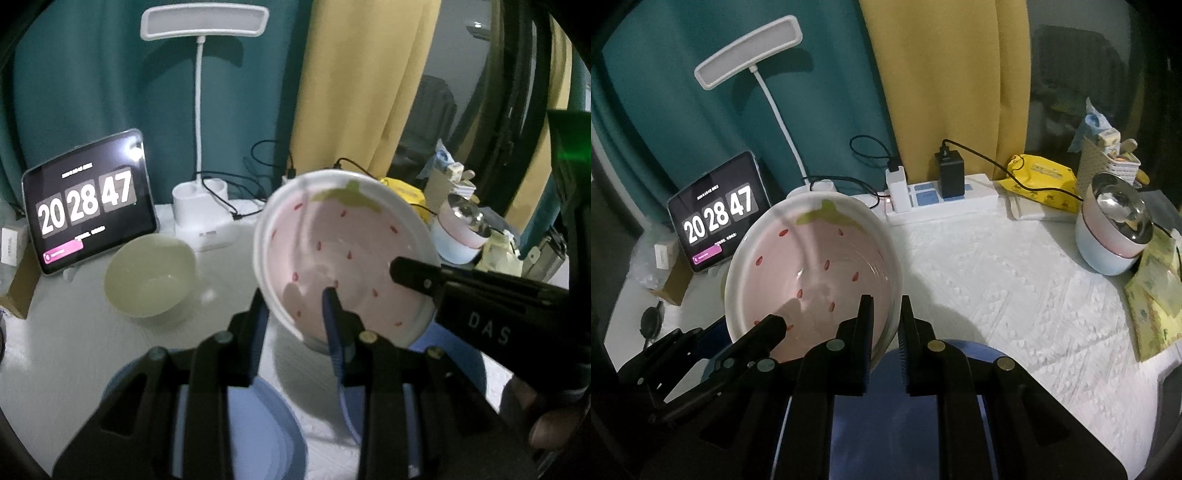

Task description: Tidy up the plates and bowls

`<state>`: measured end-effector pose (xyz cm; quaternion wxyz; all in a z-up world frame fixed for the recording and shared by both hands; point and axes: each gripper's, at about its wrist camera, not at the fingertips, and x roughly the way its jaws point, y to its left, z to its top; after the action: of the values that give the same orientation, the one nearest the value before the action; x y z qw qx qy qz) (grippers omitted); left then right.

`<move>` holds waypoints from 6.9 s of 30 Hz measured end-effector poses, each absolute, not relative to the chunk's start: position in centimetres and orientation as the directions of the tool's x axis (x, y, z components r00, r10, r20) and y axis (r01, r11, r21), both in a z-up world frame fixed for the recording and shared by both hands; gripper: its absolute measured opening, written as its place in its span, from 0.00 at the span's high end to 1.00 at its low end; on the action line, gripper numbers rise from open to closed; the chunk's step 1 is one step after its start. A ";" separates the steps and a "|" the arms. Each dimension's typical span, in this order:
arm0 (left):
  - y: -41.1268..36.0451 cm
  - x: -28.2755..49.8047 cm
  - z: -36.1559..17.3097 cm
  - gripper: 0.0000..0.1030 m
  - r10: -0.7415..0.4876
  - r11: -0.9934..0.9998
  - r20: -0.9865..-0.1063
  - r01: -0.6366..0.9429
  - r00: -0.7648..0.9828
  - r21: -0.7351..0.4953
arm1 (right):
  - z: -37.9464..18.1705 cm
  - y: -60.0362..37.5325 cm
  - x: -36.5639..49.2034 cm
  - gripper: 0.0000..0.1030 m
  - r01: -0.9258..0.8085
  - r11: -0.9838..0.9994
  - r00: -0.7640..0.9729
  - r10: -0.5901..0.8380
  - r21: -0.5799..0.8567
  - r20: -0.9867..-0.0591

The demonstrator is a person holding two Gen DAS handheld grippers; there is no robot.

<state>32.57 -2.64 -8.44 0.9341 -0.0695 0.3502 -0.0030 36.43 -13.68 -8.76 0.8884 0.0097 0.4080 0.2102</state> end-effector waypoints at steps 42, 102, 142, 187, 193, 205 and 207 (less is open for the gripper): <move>-10.7 28.5 -14.0 0.71 -0.095 0.995 -0.757 0.067 0.647 -0.068 | -15.2 -22.3 31.0 0.87 -0.255 0.936 0.501 0.342 0.242 -0.795; 0.3 28.1 -9.8 0.57 -0.001 0.992 -0.663 -0.082 0.749 -0.094 | -10.0 -12.0 32.0 0.80 -0.401 0.914 0.568 0.304 0.065 -0.765; 12.1 30.6 -11.2 0.57 0.073 0.972 -0.672 -0.205 0.737 -0.119 | -12.1 0.2 35.9 0.79 -0.503 0.864 0.504 0.313 0.022 -0.805; 16.6 36.0 -16.6 0.58 0.030 0.962 -0.742 -0.221 0.670 -0.161 | -19.1 6.4 41.1 0.65 -0.447 0.885 0.421 0.334 0.128 -0.843; 16.3 36.0 -16.7 0.77 0.010 0.968 -0.739 -0.194 0.673 -0.163 | -20.2 6.7 40.8 0.74 -0.453 0.880 0.397 0.342 0.143 -0.852; 16.1 35.3 -16.3 0.79 0.030 0.969 -0.731 -0.198 0.681 -0.144 | -19.3 6.2 40.3 0.82 -0.452 0.883 0.436 0.343 0.128 -0.832; 16.1 35.1 -16.2 0.79 0.035 0.969 -0.729 -0.202 0.684 -0.143 | -18.9 5.9 40.0 0.83 -0.454 0.881 0.441 0.349 0.129 -0.827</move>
<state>35.13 16.08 -16.17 0.9113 -0.1064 0.3924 0.0651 40.05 5.95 -18.86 0.8470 -0.0558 0.4726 0.2371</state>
